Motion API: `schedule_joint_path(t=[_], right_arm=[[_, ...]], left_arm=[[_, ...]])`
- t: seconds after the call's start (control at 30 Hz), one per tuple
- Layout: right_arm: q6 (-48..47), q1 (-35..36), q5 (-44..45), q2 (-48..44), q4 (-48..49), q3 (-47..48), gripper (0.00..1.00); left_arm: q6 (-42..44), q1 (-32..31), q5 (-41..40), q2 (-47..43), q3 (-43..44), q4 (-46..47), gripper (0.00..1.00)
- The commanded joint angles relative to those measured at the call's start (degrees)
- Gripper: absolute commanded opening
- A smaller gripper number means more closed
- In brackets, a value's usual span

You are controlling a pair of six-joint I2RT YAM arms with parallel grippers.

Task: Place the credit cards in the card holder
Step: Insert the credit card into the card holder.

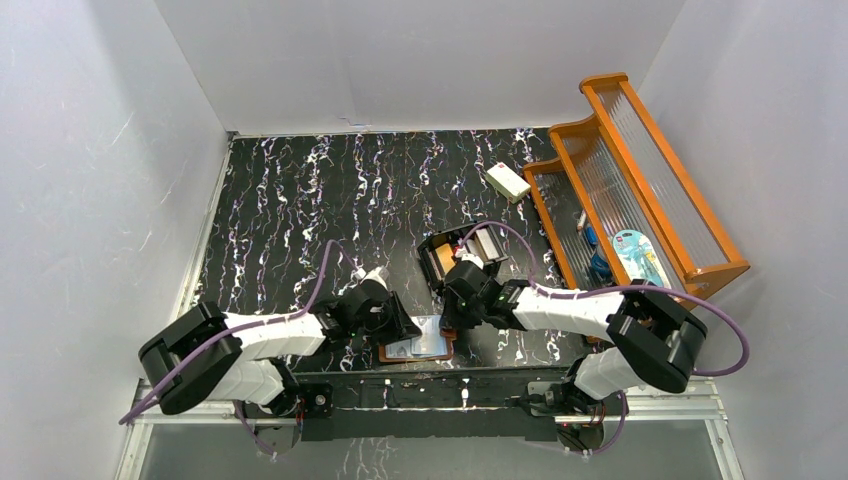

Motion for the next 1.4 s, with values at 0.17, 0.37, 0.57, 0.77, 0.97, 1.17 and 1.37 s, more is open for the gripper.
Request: schedule_joint_path(t=[0.17,0.37,0.57,0.77,0.97,1.17,1.37], right_arm=[[-0.6,0.4,1.7,-4.8,-5.9,4.3,0.30],[-0.7,0.7,-3.0,-8.0,-7.6,4.9,0.35],[1.9,2.8,-6.9,-8.2,-0.2,2.4,0.32],[3.3,5.3,-7.0,-4.2,2.7,2.1,0.34],[3.3,5.6,-2.4,-3.5,0.7,0.4,0.38],[2.6,5.6,-1.3,-2.2,1.6,-0.9,0.33],[3.6,5.6,-1.6,-0.8,3.4,-2.6,0.28]], left_arm=[[1.1,-1.2,-4.2,-6.0,2.4,-10.6,0.41],[1.6,-1.2,-4.3,-8.4,4.2,-13.3,0.43],[1.7,-1.2,-3.5,-6.4,4.7,-13.4,0.42],[1.6,-1.3,-2.8,-3.8,6.0,-12.2,0.41],[0.5,-1.3,-1.6,-2.8,5.6,-10.1,0.42],[0.3,-1.3,-5.0,-6.3,6.2,-16.4,0.50],[2.8,-1.3,-7.5,-7.4,9.6,-24.1,0.52]])
